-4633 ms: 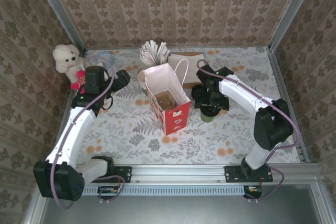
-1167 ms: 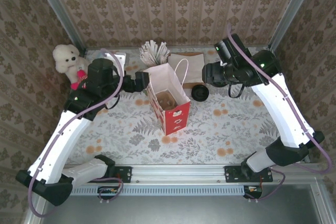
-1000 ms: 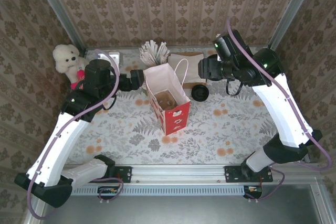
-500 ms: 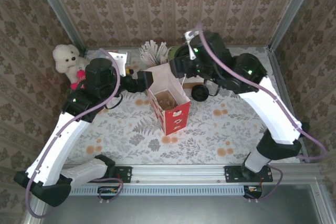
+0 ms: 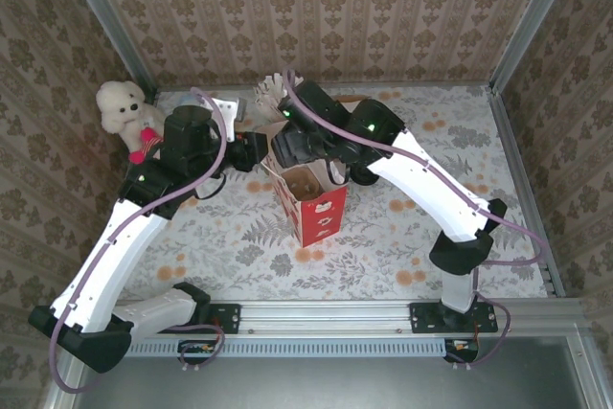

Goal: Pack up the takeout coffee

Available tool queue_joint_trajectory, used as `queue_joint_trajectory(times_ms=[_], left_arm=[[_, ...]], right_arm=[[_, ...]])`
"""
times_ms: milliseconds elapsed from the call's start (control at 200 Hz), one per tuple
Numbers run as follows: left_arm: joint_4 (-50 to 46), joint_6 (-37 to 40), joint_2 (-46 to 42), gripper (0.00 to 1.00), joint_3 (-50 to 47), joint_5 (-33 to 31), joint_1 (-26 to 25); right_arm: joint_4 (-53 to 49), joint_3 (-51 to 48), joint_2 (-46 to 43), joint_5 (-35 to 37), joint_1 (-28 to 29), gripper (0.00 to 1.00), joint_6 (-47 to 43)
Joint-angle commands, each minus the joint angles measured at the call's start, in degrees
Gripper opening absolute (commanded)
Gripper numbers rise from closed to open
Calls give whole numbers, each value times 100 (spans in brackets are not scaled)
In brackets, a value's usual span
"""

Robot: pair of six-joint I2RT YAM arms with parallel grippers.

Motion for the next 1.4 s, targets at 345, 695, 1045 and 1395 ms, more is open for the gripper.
queue_joint_trajectory(times_ms=[345, 695, 1045, 1395], left_arm=[[-142, -10, -219, 3, -212, 51, -31], [-258, -19, -360, 0, -338, -189, -16], [151, -8, -518, 0, -617, 34, -23], [298, 42, -431, 0, -655, 302, -14]], right_arm=[[-191, -223, 375, -302, 105, 59, 525], [-348, -687, 261, -366, -73, 59, 614], [-375, -975, 152, -580, -189, 59, 584], [-314, -1125, 349, -671, -145, 59, 687]])
